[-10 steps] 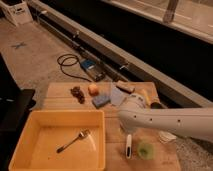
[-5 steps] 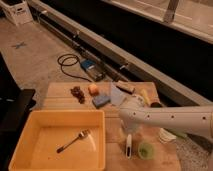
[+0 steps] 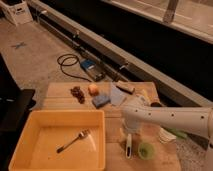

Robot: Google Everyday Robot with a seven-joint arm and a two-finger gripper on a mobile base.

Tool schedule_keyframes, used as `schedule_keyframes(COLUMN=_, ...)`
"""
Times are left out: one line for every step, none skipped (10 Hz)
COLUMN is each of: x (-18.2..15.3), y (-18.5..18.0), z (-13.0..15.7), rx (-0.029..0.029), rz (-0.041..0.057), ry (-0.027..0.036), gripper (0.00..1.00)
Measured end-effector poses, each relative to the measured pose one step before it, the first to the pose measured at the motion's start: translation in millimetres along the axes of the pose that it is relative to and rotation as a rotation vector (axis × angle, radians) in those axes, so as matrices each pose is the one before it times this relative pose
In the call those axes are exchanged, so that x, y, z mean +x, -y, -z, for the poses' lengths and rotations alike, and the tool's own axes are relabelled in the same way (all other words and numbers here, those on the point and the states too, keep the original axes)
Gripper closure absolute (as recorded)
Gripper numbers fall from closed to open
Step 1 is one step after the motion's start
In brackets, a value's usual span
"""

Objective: Wipe tray with brush

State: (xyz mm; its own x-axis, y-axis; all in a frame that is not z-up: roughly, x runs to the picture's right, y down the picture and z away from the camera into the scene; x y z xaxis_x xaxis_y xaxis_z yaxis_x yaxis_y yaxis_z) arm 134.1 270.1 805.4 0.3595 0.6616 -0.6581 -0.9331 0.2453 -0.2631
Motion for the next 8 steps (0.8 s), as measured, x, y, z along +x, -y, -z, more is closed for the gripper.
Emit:
schedule_keyframes(x=-0.69, y=-2.83, z=-1.49, rx=-0.01652, rz=-0.00394, ry=0.00092, gripper=0.55)
schedule_keyframes(x=0.77, y=-0.39, z=0.89, rx=0.00291, rz=0.00577, ry=-0.00146, gripper=0.64)
schedule_keyframes(x=0.35, y=1.62, z=1.23, rx=0.00386, rz=0.00100, ry=-0.00060, gripper=0.72)
schedule_keyframes(x=0.99, y=1.95, z=3.15, rx=0.00028, rz=-0.00536, ry=0.00018, gripper=0.83)
schedule_keyframes(x=0.89, y=0.29, z=1.63, rx=0.00033, rz=-0.00042, ry=-0.00243, gripper=0.92)
schedule_keyframes(x=0.65, y=-1.26, z=1.24, rx=-0.00356, rz=0.00078, ry=-0.00185, gripper=0.99)
schedule_keyframes(x=-1.38, y=-1.06, z=1.10, rx=-0.00021, rz=0.00219, ry=0.00204, gripper=1.00)
schedule_keyframes(x=0.40, y=0.96, z=0.89, rx=0.00477, rz=0.00128, ry=0.00026, gripper=1.00)
